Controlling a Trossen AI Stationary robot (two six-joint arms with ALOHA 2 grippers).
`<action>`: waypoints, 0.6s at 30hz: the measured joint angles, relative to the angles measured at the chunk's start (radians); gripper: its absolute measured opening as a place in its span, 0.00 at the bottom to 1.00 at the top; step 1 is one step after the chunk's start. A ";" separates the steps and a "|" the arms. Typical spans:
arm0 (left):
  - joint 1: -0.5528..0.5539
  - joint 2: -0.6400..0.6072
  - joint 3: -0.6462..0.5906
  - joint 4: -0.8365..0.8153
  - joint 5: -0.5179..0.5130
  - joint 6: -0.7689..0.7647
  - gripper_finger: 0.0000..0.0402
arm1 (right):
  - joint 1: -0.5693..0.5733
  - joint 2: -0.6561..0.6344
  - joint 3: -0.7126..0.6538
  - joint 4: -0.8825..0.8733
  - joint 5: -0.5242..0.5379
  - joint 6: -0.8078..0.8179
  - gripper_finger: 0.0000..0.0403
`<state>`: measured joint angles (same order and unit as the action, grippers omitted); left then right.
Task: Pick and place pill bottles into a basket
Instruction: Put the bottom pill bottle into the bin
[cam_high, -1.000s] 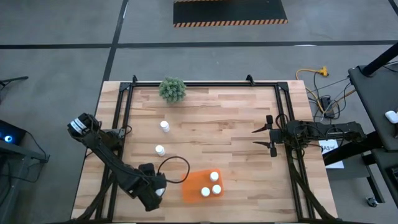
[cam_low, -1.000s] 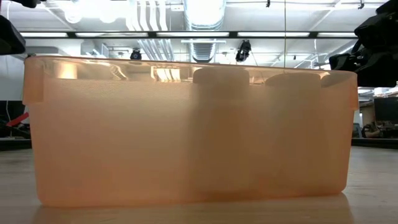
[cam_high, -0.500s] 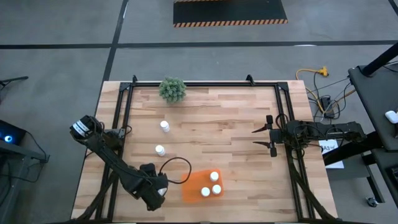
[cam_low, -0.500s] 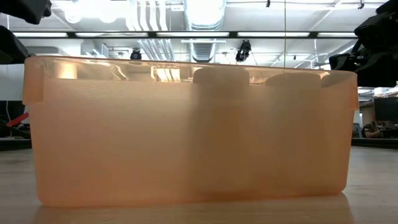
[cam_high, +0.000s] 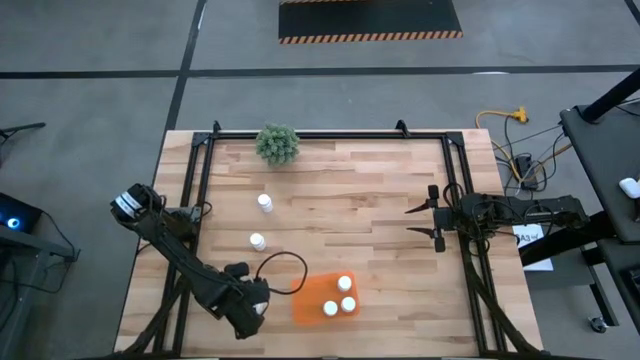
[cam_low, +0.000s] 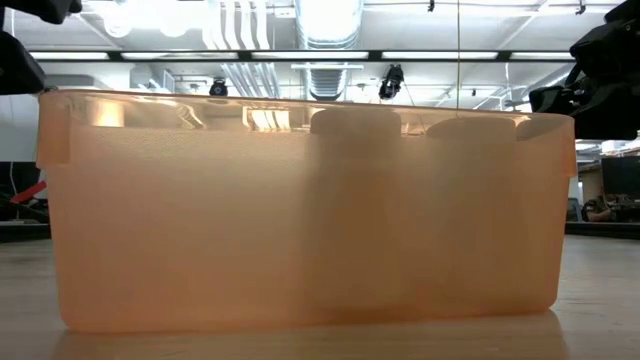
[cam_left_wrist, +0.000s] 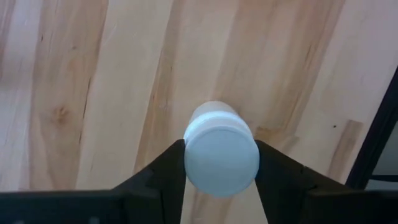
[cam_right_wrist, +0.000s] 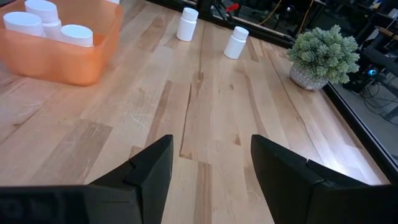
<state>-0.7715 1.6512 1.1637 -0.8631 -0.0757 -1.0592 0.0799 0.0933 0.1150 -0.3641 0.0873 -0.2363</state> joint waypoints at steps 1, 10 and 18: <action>0.000 0.000 0.003 0.000 0.000 0.000 0.35 | 0.000 0.000 0.000 0.000 0.000 0.000 0.51; 0.005 -0.001 0.076 -0.030 0.008 0.062 0.35 | 0.000 0.000 0.000 0.000 0.000 0.000 0.51; 0.026 -0.001 0.201 -0.264 -0.015 0.098 0.35 | 0.000 0.000 0.000 0.001 0.000 0.000 0.51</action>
<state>-0.7457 1.6505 1.3645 -1.1273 -0.0909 -0.9613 0.0795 0.0933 0.1150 -0.3634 0.0875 -0.2365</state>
